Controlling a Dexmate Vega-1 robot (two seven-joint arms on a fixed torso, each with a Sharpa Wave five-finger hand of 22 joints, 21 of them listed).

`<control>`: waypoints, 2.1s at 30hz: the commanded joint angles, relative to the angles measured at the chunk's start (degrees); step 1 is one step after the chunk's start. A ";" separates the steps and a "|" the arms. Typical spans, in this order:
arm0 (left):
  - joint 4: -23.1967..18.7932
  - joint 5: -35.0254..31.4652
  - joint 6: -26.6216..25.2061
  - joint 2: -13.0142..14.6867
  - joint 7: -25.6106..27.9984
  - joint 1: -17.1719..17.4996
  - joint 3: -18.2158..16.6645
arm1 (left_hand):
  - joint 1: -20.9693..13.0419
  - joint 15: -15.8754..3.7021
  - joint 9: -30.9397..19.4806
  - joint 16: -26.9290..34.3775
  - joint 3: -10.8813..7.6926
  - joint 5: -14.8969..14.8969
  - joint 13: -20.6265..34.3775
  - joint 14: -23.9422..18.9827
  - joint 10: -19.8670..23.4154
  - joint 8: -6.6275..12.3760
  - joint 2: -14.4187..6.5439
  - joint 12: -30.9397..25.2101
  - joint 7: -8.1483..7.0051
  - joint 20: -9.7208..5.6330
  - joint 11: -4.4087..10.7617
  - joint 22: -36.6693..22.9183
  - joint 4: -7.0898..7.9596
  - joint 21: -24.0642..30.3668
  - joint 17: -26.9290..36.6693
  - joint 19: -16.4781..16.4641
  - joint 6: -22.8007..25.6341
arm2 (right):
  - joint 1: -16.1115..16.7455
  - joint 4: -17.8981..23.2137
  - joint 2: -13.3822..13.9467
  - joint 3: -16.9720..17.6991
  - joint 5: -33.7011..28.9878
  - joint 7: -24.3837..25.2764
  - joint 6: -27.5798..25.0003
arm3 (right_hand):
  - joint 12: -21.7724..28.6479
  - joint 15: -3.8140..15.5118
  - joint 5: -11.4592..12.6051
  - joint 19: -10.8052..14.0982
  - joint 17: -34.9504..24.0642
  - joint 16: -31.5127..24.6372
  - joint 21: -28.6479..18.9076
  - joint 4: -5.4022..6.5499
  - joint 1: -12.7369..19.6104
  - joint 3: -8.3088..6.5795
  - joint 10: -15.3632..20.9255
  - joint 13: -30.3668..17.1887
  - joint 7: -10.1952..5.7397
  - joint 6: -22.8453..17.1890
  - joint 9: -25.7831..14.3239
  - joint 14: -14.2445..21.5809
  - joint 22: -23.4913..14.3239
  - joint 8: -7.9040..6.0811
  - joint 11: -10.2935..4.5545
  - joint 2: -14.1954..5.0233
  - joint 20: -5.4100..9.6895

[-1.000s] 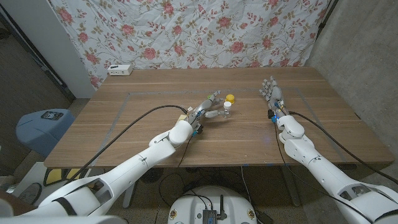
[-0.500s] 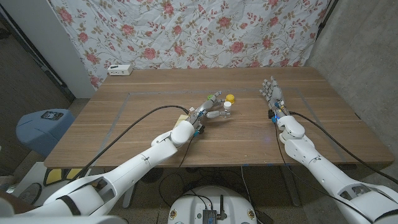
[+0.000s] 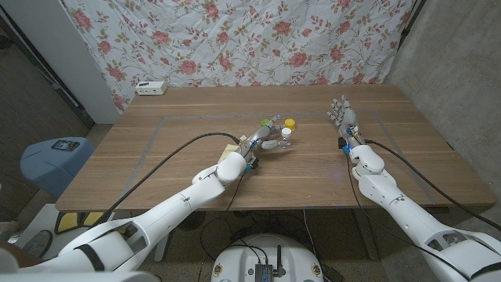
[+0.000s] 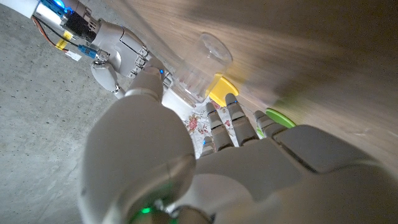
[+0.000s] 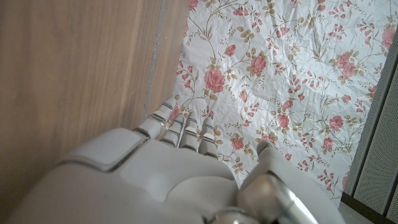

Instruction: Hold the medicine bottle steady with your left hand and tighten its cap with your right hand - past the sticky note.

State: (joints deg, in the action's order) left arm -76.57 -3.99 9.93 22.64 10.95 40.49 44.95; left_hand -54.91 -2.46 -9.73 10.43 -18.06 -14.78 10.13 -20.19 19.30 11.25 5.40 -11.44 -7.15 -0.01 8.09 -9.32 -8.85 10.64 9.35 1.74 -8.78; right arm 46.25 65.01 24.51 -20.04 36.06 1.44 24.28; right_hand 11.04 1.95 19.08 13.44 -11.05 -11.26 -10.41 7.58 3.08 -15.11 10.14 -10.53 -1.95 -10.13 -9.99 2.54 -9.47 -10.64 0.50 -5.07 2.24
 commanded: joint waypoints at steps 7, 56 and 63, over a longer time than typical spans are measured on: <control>1.94 -2.21 1.21 -0.41 1.16 -0.90 1.00 | -1.96 -7.58 -0.22 0.12 -0.21 0.56 0.06 -0.91 0.99 0.41 -0.42 -0.17 0.61 -0.08 0.10 -0.18 -0.31 0.52 -0.04 -1.49 1.10 | 0.56 0.37 -0.17 0.16 -0.06 0.66 0.32 | 0.00 0.83 0.25 -0.22 -0.15 -0.02 -0.31 0.17 -0.27 0.02 0.36 -0.08 -0.51 -0.31 -0.15 0.60 -0.10 -0.11 0.08 -0.75 3.05; 6.82 -2.49 3.89 -3.55 4.91 -1.40 1.36 | -8.69 -9.23 -0.21 1.07 1.32 4.10 -0.04 -13.09 14.76 0.25 -3.31 -1.17 4.61 -6.73 1.34 -0.09 0.14 0.47 0.25 -10.25 10.34 | -0.04 -1.39 -0.76 0.35 -0.08 0.69 1.40 | 0.02 0.80 0.38 -0.06 -0.15 -0.06 -0.35 0.21 -0.34 0.13 0.56 -0.07 -0.47 -0.63 -0.16 0.79 -0.09 -0.15 -0.21 -0.72 3.13; 5.45 -2.68 2.23 -3.38 5.92 -0.44 1.23 | -8.83 -9.23 -0.22 1.23 1.82 4.20 -0.01 -14.98 16.51 0.19 -3.35 -1.28 5.12 -7.54 1.19 -0.10 0.27 0.53 0.27 -11.28 11.23 | 0.14 -1.23 -0.69 0.41 0.00 0.72 1.35 | 0.03 0.73 0.40 -0.05 -0.15 -0.09 -0.35 0.21 -0.34 0.14 0.60 -0.07 -0.47 -0.71 -0.16 0.88 -0.09 -0.17 0.09 -0.72 3.13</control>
State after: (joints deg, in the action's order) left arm -69.74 -6.41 14.38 19.19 15.38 38.99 46.33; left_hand -63.13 -3.20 -9.73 11.10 -16.55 -10.79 10.14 -34.24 34.90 11.47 2.15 -12.11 -2.05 -2.26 9.31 -9.35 -8.61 11.03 9.49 -8.92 1.85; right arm 46.07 63.70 23.80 -19.78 35.99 2.03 25.54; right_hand 11.04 2.25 19.07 13.44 -11.05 -11.26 -10.41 7.75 3.09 -14.94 10.35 -10.52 -2.26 -10.44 -9.99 2.85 -9.46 -10.64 0.30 -5.07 2.24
